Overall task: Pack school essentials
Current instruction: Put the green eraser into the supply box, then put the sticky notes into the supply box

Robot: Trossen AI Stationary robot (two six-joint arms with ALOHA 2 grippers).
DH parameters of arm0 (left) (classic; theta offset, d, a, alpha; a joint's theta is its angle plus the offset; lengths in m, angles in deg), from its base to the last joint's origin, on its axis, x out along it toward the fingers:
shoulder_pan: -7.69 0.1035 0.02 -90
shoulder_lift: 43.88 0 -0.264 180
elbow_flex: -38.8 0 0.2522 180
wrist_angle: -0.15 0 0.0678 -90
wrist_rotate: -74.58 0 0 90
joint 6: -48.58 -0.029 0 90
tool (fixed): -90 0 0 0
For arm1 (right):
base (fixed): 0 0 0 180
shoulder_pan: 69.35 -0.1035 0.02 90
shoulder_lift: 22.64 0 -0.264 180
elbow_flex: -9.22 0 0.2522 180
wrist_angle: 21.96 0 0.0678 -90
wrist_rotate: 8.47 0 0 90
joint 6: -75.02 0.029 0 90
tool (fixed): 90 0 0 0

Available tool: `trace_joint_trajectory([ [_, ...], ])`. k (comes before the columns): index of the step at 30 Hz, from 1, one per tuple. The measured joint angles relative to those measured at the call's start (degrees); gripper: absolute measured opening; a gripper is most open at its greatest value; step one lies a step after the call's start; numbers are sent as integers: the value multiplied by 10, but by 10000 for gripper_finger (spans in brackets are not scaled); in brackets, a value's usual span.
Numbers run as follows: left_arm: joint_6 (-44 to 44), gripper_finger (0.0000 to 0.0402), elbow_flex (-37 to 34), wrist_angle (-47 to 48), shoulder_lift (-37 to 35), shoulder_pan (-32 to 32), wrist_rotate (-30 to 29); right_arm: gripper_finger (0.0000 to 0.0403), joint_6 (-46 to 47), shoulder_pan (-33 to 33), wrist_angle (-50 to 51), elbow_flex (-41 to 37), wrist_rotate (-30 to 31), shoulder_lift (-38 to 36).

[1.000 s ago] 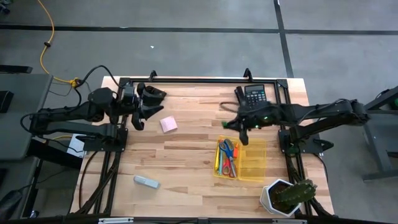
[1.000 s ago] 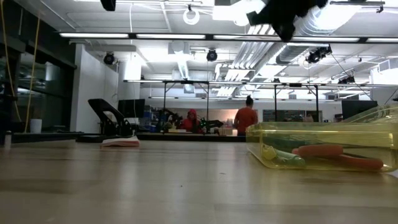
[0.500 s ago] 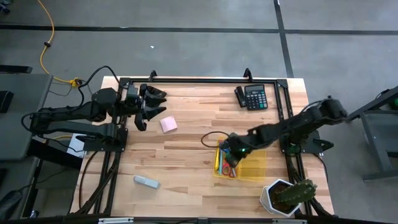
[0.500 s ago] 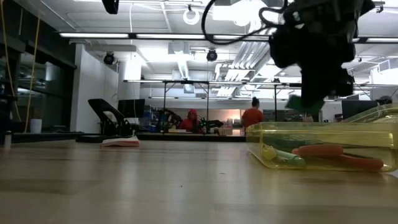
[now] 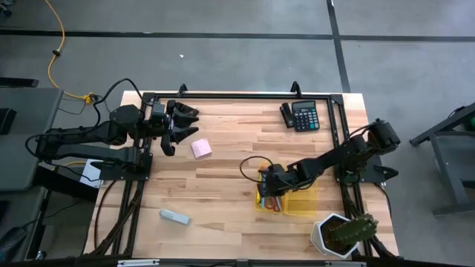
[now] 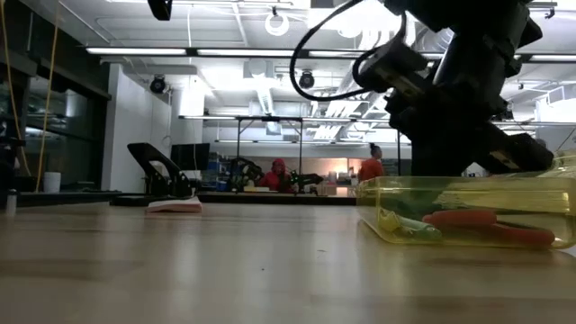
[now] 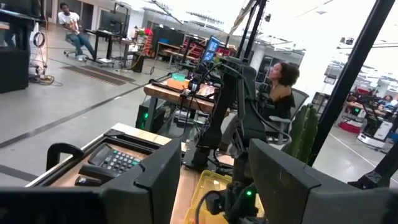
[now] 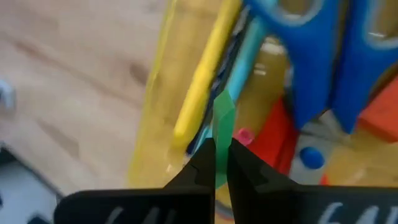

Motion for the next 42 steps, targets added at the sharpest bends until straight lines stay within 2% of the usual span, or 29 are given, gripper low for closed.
trace_joint_trajectory([
  [3,0,177,0,0,0,0,0,0,25,0,9,0,27,0],
  [8,0,177,0,0,0,0,0,20,42,2,11,0,31,0],
  [12,0,177,0,0,0,0,0,58,59,2,21,0,31,0],
  [17,0,177,0,0,0,0,0,119,34,3,27,0,40,-7],
  [24,0,177,0,0,0,0,0,183,-11,24,77,0,49,-64],
  [28,0,177,0,0,0,0,0,190,-49,39,65,0,14,-81],
  [34,0,177,0,0,0,0,0,188,-84,45,40,0,-90,-68],
  [36,1,177,0,0,0,0,0,188,-84,46,47,0,-85,-64],
  [38,2,177,0,0,0,0,0,188,-78,46,30,0,-53,-64],
  [42,2,177,0,0,0,0,0,188,-78,56,48,-1,-55,-65],
])
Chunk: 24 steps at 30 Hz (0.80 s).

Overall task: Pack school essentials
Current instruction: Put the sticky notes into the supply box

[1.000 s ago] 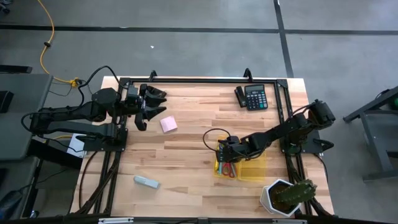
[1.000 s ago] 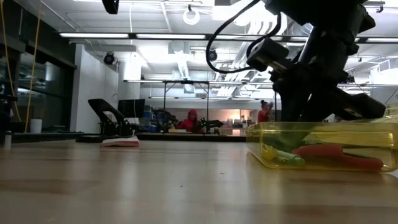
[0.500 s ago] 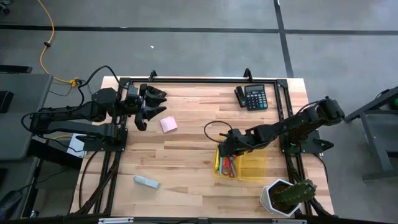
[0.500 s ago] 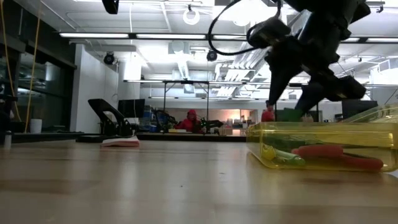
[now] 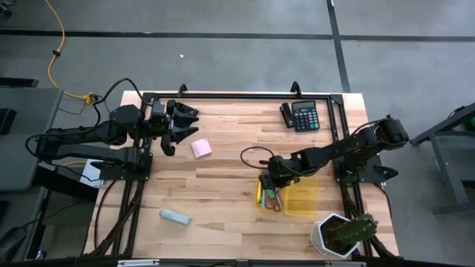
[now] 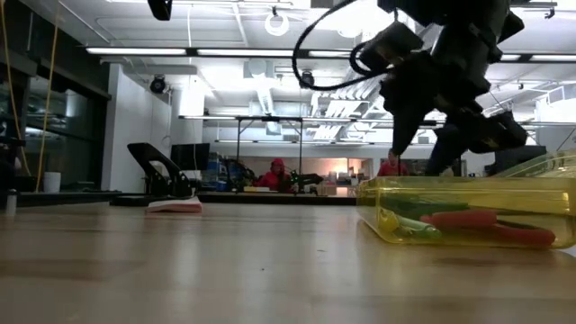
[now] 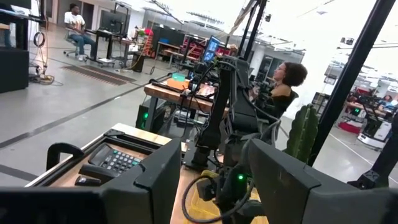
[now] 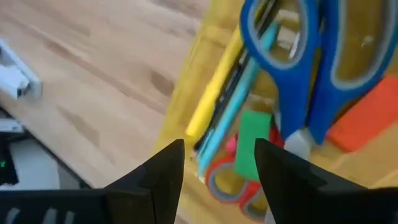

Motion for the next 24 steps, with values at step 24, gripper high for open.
trace_joint_trajectory([
  [24,-2,177,0,23,0,1,0,187,-786,121,-355,20,120,-210],
])
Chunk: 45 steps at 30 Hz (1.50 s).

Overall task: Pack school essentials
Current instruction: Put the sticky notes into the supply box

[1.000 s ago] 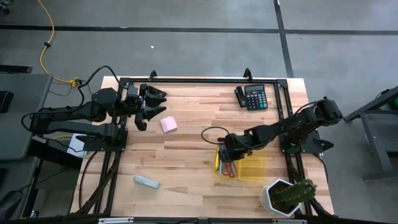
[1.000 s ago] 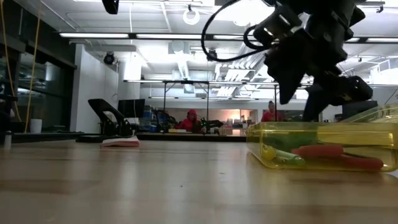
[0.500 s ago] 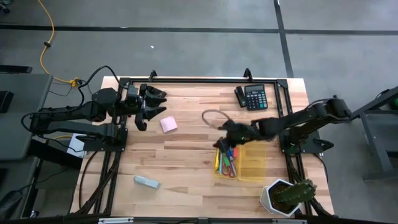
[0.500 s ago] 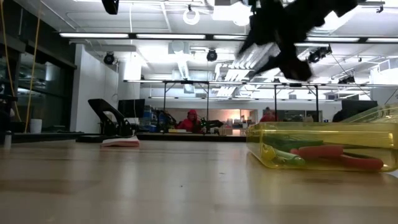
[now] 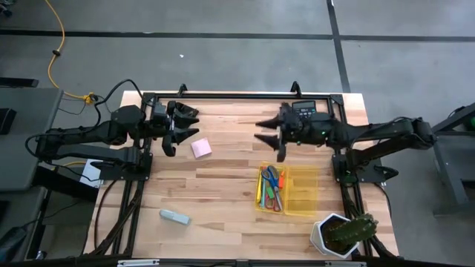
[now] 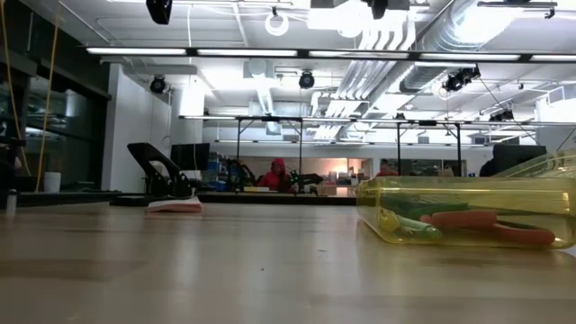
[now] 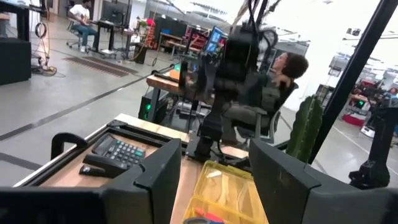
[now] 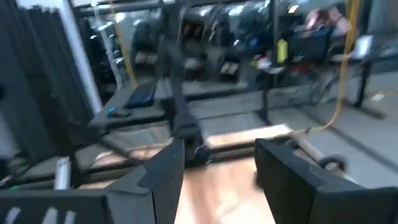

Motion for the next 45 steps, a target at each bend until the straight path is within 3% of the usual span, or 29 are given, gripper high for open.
trace_joint_trajectory([
  [8,0,177,0,7,0,0,0,187,-85,15,5,32,7,-4],
  [17,0,177,0,7,0,0,-3,188,-77,16,17,32,5,-4],
  [24,43,177,8,41,26,1,-94,188,-58,16,21,32,9,-4],
  [31,20,177,97,303,165,49,-77,188,-46,16,28,32,8,-4],
  [36,9,177,141,446,291,127,20,188,-17,16,37,32,8,-4],
  [39,-23,177,148,470,361,172,84,188,-2,16,44,32,8,-4],
  [45,-85,177,148,456,468,226,95,188,6,15,45,32,8,-4],
])
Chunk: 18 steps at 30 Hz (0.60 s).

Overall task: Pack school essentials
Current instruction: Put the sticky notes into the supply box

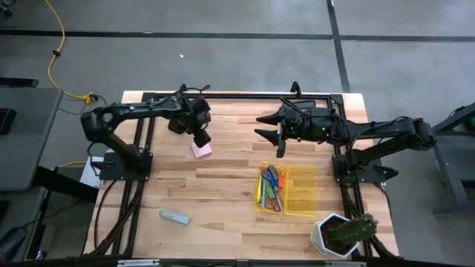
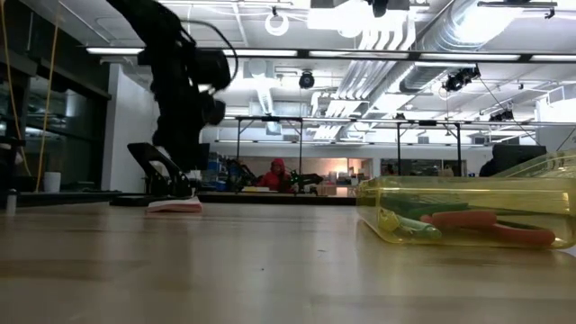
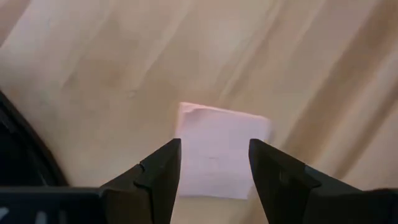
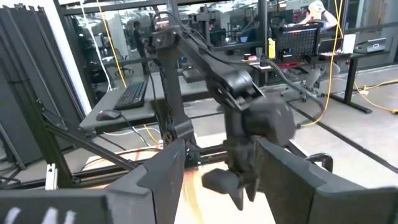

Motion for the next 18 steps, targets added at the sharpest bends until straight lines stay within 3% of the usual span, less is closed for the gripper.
trace_joint_trajectory([
  [10,-70,177,0,-29,92,12,-5,188,0,0,0,0,23,0],
  [18,-98,177,0,-53,104,10,-5,188,0,0,0,0,26,0],
])
